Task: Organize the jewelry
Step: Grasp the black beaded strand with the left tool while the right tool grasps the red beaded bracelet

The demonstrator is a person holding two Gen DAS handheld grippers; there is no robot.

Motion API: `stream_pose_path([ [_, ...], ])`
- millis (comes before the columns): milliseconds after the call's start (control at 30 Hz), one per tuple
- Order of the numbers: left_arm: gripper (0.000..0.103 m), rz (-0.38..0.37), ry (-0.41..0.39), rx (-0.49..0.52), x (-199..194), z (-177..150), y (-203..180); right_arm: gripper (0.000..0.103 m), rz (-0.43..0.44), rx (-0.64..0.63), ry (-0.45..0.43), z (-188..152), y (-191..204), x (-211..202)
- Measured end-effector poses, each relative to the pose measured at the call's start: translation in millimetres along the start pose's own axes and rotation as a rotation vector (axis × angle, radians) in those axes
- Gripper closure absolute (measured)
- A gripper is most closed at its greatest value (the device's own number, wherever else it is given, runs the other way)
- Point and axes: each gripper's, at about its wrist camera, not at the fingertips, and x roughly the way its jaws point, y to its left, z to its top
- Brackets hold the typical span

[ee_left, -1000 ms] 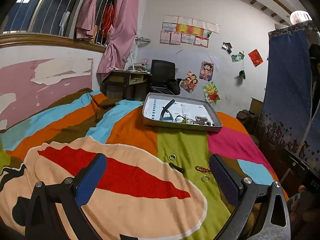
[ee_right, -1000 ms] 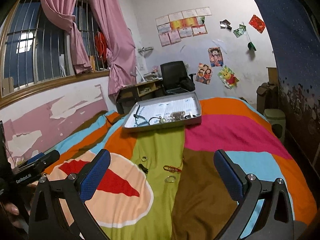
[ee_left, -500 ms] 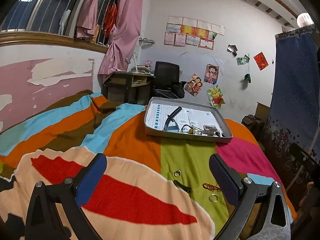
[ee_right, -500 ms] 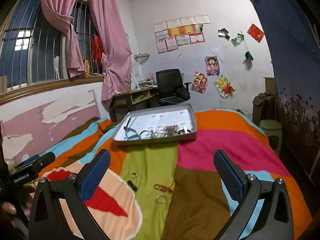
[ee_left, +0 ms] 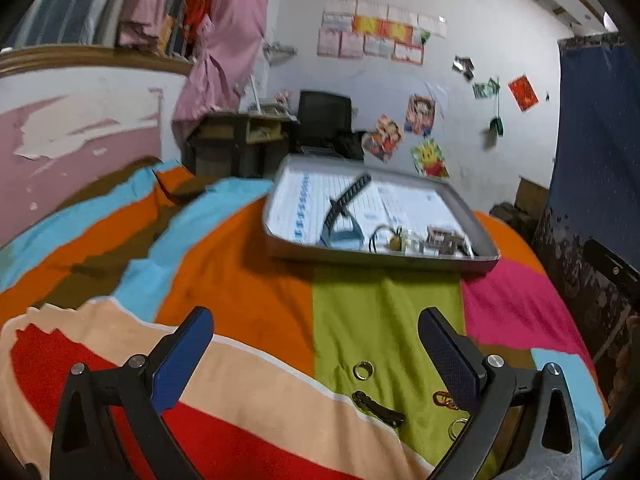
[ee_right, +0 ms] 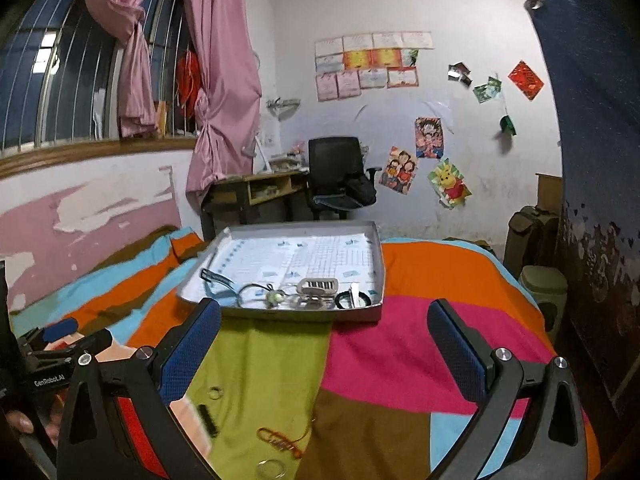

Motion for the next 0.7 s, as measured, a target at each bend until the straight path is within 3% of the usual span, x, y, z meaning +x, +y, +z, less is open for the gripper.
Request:
stream_pose_path([
  [367,0.000,-0.101,0.326,-0.007,70,-33,6,0.001,0.113,-0.077,0.279,-42,-11,90],
  [600,0.001,-0.177,0.416,0.018,76,-39,-1,0.002,0.194,-0.201,0.429,-71,6,112],
  [700,0.014,-0.221,0.449,0.013,78,-41,-4,0.009,0.240,-0.247,0.481,-81,16,115],
])
